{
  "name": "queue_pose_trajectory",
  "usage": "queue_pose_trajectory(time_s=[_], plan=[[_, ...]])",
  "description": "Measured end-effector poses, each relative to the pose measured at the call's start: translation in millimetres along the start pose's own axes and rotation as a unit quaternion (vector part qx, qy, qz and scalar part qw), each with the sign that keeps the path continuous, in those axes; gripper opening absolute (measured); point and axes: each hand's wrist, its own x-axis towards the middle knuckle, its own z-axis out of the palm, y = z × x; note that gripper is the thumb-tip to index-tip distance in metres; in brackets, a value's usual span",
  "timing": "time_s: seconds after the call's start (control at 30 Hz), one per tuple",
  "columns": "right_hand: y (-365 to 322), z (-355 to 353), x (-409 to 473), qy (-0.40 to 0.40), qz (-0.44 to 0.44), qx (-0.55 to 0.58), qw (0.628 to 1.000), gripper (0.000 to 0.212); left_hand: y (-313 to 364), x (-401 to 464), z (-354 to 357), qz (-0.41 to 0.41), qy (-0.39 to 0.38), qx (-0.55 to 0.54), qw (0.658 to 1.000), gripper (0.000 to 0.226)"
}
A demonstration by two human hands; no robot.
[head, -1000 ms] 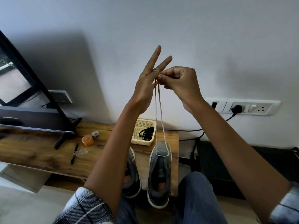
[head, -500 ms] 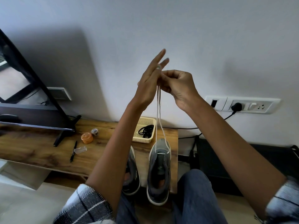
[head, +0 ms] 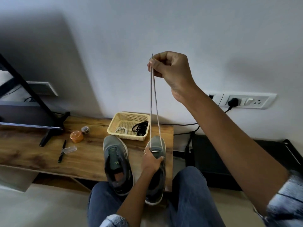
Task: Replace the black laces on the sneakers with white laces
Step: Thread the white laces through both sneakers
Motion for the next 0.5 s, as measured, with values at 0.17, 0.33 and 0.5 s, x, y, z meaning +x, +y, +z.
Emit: queue_pose_trajectory(time_s=[0.17, 0.33, 0.5], plan=[[-4, -4, 13, 0.043, -0.024, 0.015, 0.999, 0.02, -4, 6, 2, -0.004, -0.015, 0.042, 0.999, 0.075], [-8, -6, 19, 0.066, -0.03, 0.025, 0.997, 0.024, -4, 6, 7, -0.014, -0.017, 0.086, 0.996, 0.08], [-10, -4, 18, 0.058, -0.044, 0.034, 0.997, 0.023, -2, 5, 9, -0.019, -0.016, 0.094, 0.995, 0.078]])
